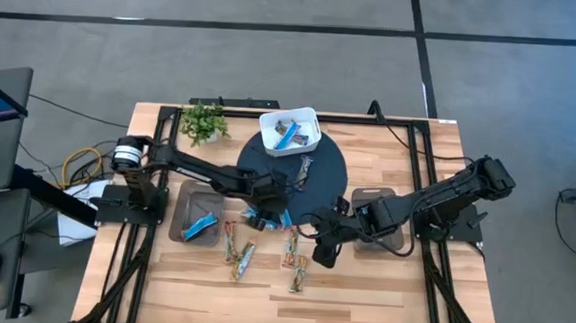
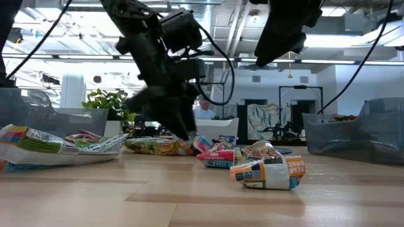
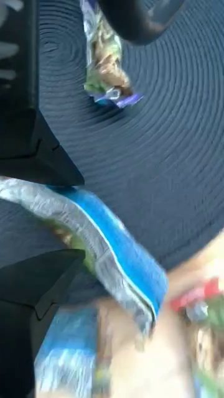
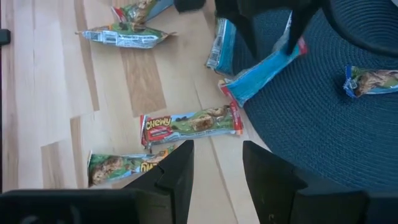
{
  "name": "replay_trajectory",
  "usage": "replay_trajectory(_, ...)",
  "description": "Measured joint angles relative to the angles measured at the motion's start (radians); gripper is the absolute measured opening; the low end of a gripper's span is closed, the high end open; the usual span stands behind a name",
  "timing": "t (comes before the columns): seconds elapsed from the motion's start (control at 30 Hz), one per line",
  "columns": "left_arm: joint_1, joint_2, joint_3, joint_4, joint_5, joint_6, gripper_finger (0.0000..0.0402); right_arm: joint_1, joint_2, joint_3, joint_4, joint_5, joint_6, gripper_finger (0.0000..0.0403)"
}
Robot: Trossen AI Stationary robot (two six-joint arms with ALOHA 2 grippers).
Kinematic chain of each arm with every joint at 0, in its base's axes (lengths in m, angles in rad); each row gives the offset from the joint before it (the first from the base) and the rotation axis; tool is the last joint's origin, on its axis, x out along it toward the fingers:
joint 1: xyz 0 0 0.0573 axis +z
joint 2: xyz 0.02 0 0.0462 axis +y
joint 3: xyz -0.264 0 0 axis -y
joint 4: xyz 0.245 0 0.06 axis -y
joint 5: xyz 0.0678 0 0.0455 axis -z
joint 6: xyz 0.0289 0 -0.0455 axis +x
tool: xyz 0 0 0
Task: Pick and place Granola Bars by type
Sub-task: Put the red granola bar into the left black bin
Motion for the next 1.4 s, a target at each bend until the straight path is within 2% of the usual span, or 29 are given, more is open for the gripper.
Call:
replay_trajectory(0.23,0.001,0.032,0.005,-0.011,-0.038,-0.010,0.0160,0.000,0.000,0.000,0.001,0.000,0.029,0.0128)
replay_trajectory(0.57,0.000,0.032,0.006,-0.020,-0.054,-0.054,0.0053,0.000,0.000,0.000,0.000,-0.003,0.037,0.0128)
replay_trajectory(0.73,0.001,0.015,0.005,-0.031,-0.069,-0.106,0.0039,0.000,0.000,0.000,0.000,-0.003,0.038,0.0128)
replay_trajectory(1.1,0.001,-0.172,0.081,-0.154,-0.177,-0.212,0.0035,-0.008,0.000,0.000,0.000,-0.001,0.032,0.0128)
replay_trajectory(1.23,0.000,-0.276,0.087,-0.284,-0.230,-0.266,0.0037,-0.009,0.000,0.000,0.000,0.001,0.021,0.0128)
replay_trajectory(1.4,-0.001,-0.406,0.082,-0.535,-0.308,-0.366,0.0038,-0.019,0.000,0.000,0.001,0.004,0.002,0.0128)
